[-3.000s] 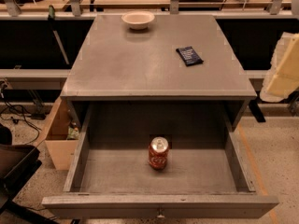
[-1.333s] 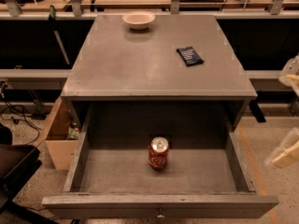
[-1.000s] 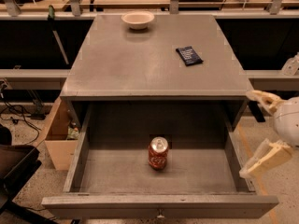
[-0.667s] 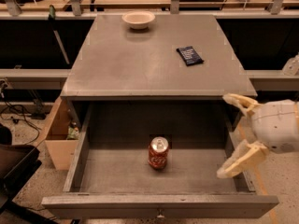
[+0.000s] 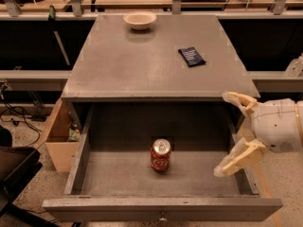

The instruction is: Pick coke can from top drawer and place on counter

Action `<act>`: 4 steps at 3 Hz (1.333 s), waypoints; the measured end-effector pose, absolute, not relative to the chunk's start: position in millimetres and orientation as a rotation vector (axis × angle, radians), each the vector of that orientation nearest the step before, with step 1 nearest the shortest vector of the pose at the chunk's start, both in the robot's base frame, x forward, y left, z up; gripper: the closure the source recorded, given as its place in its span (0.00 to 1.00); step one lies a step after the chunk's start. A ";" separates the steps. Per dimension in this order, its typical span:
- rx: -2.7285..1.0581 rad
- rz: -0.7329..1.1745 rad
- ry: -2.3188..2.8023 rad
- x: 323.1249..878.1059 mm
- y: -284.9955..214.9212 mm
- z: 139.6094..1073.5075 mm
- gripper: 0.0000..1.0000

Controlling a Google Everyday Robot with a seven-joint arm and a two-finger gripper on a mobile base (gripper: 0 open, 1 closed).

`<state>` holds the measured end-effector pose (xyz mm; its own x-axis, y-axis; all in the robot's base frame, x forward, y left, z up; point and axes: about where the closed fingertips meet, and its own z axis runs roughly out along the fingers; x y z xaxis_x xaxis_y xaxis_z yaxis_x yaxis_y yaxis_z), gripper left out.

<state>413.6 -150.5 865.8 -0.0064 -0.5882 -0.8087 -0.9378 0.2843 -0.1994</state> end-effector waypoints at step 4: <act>-1.404 0.865 1.466 473.4 -56.2 723.2 0.00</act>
Offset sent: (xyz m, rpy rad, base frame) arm 0.0542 0.0853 -0.1490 0.2553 0.0535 0.2443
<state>473.4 -56.2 723.2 0.0520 -0.3584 -0.9321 -0.9892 0.1097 -0.0973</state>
